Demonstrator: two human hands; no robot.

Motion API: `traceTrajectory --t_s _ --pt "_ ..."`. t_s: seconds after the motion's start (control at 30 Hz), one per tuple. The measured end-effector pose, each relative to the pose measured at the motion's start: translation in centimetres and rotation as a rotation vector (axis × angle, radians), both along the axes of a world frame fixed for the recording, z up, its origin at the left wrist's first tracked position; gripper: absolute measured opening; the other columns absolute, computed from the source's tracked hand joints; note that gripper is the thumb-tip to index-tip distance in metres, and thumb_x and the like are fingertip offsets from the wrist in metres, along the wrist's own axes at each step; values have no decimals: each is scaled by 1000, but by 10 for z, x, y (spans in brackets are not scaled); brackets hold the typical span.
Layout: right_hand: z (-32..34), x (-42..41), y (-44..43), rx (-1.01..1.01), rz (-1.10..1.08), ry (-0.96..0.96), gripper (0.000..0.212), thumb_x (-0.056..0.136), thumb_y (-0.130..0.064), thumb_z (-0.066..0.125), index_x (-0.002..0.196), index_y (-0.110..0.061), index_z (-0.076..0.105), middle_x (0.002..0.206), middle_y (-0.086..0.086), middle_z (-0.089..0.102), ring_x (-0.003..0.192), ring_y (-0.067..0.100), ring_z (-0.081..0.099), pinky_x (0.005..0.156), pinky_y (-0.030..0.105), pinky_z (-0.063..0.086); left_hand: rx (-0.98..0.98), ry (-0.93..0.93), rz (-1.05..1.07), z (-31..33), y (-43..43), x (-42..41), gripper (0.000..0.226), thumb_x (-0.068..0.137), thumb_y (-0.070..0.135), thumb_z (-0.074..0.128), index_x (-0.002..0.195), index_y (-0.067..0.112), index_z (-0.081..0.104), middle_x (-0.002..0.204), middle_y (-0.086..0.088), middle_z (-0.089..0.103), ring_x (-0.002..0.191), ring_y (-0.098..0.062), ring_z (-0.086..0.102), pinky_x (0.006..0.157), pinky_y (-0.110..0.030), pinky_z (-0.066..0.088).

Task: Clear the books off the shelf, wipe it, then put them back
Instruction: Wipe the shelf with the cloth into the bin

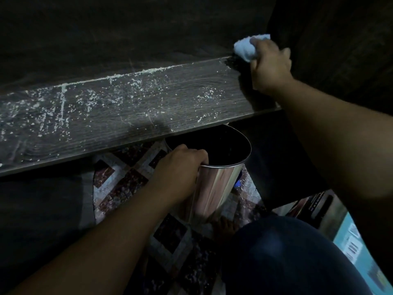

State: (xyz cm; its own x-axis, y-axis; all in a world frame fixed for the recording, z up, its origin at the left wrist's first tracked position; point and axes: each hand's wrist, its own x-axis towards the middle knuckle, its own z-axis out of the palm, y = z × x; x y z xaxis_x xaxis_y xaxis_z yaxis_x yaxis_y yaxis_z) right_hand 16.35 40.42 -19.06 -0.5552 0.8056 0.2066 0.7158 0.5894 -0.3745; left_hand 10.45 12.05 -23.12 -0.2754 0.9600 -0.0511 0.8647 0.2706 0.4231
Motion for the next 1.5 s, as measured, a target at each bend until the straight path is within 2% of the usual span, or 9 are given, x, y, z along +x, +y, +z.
traceTrajectory --t_s 0.1,0.23,0.33,0.57,0.7,0.83,1.0,1.37,1.5 --pt "-23 -12 6 35 50 -215 51 95 -32 40 145 -36 34 157 4 25 130 41 27 105 46 22 -7 5 -5 1 1 -2 20 82 12 59 99 22 59 96 5 65 97 -18 49 79 -37 48" --pt "-30 -33 -14 51 126 -245 50 94 -35 36 144 -38 33 158 7 22 141 35 22 112 54 11 -18 12 1 1 -1 -6 18 84 14 57 100 23 58 97 6 64 97 -17 48 79 -36 48" --pt "-30 -37 -30 35 236 -233 50 95 -30 39 145 -35 35 158 7 22 140 32 26 111 53 18 -14 -5 16 3 -5 -5 18 83 13 57 97 23 59 93 7 64 95 -16 47 77 -37 48" --pt "-31 -16 -71 -30 504 -38 57 82 -22 40 138 -28 51 149 8 41 138 22 38 111 38 31 -38 -18 29 12 -18 -7 15 83 21 54 97 24 60 92 8 63 95 -15 47 78 -37 48" --pt "-20 -6 -72 -108 497 104 53 87 -2 46 137 -19 52 141 12 50 126 26 48 99 15 30 -44 -3 23 16 -24 -9 16 85 19 55 99 25 61 92 8 62 98 -15 49 81 -34 47" --pt "-4 -12 -40 -55 391 125 54 88 -2 44 140 -17 48 144 15 45 131 29 43 110 29 29 -26 -11 25 18 -30 -11 17 85 16 56 100 22 62 92 6 61 99 -15 49 81 -34 46" --pt "-23 -28 -30 -17 266 -210 53 96 -16 41 146 -30 36 156 10 27 143 31 23 115 46 19 -4 -24 21 14 -34 -16 14 84 14 57 95 22 60 89 7 62 95 -15 47 77 -35 47" --pt "-31 -15 -77 7 460 -119 55 89 -15 44 142 -28 46 153 7 36 139 26 34 109 35 25 -6 -8 23 25 -35 -10 22 84 13 55 100 26 60 84 12 52 97 -12 49 79 -30 46" --pt "-31 3 -102 -22 564 -92 55 88 -13 45 142 -24 46 150 10 40 138 28 36 111 40 27 5 -14 7 26 -35 -9 13 84 17 56 95 24 61 70 15 39 93 -14 50 77 -32 47"
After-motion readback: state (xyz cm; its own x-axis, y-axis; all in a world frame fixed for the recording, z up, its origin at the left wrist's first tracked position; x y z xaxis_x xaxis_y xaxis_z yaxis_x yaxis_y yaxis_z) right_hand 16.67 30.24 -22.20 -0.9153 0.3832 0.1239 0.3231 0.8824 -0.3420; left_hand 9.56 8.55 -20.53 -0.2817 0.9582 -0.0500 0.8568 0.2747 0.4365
